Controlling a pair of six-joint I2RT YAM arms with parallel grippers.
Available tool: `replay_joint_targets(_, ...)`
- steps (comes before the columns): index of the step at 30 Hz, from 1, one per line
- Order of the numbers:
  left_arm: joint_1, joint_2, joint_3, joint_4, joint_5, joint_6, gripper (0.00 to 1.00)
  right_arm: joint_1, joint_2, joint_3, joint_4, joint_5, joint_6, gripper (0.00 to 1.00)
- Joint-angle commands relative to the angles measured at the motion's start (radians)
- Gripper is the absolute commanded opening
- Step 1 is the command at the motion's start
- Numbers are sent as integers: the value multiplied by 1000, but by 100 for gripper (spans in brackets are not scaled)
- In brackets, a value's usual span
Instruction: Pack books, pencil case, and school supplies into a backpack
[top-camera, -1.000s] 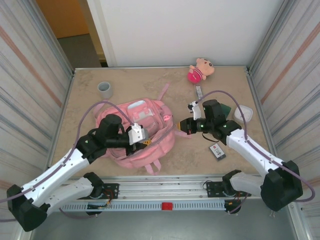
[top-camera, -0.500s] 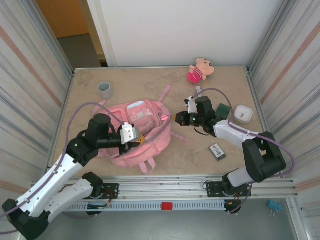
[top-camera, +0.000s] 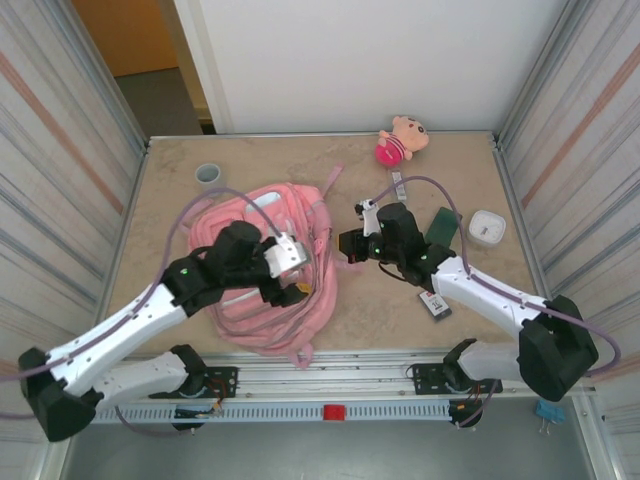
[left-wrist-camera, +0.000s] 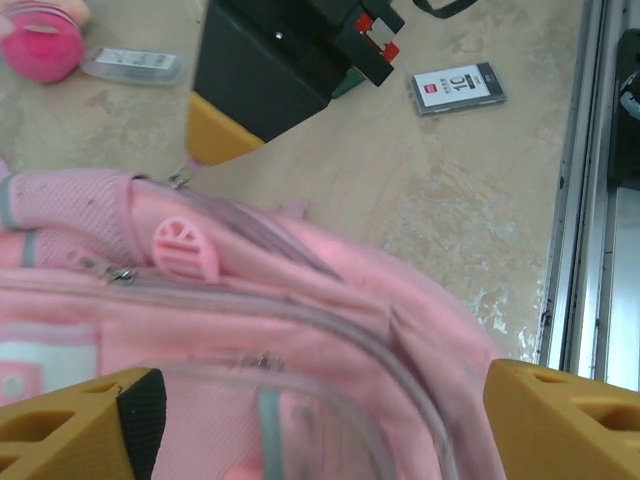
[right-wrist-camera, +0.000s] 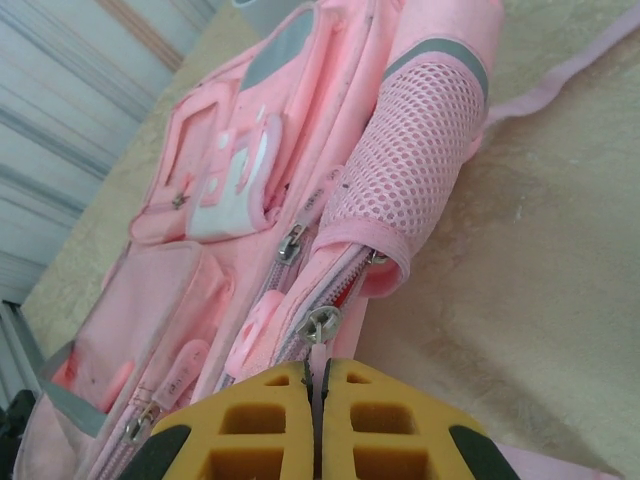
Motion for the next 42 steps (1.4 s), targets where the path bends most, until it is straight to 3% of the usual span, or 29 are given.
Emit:
replay_joint_targets(1, -25, 90, 35, 72, -150, -152, 86, 23, -53, 57, 8, 55, -31, 0)
replay_joint_targets(6, -33, 196, 21, 126, -225, -229, 83, 49, -83, 56, -1, 61, -33, 0)
replay_joint_targets(14, -38, 295, -8, 144, -243, -285, 80, 60, -119, 59, -10, 56, -36, 0)
replay_joint_targets(15, -40, 303, -18, 145, -262, -281, 75, 61, -120, 60, -9, 55, -37, 0)
replay_joint_targets(17, -42, 311, -38, 142, -306, -277, 56, 58, -121, 62, -5, 50, -37, 0)
replay_joint_targets(19, -42, 303, -52, 143, -292, -248, 39, 56, -122, 60, -10, 50, -43, 0)
replay_joint_targets(21, -41, 283, -66, 152, -265, -224, 12, 42, -119, 55, -17, 53, -43, 0)
replay_joint_targets(23, -41, 250, -92, 175, -228, -187, 0, 17, -113, 45, -17, 56, -34, 0)
replay_joint_targets(34, -45, 108, -202, 249, 108, -47, 0, -102, 12, 42, 86, 31, -15, 0)
replay_joint_targets(42, -31, 66, -206, 262, 2, -51, 0, -109, 100, 17, 138, -5, -5, 0)
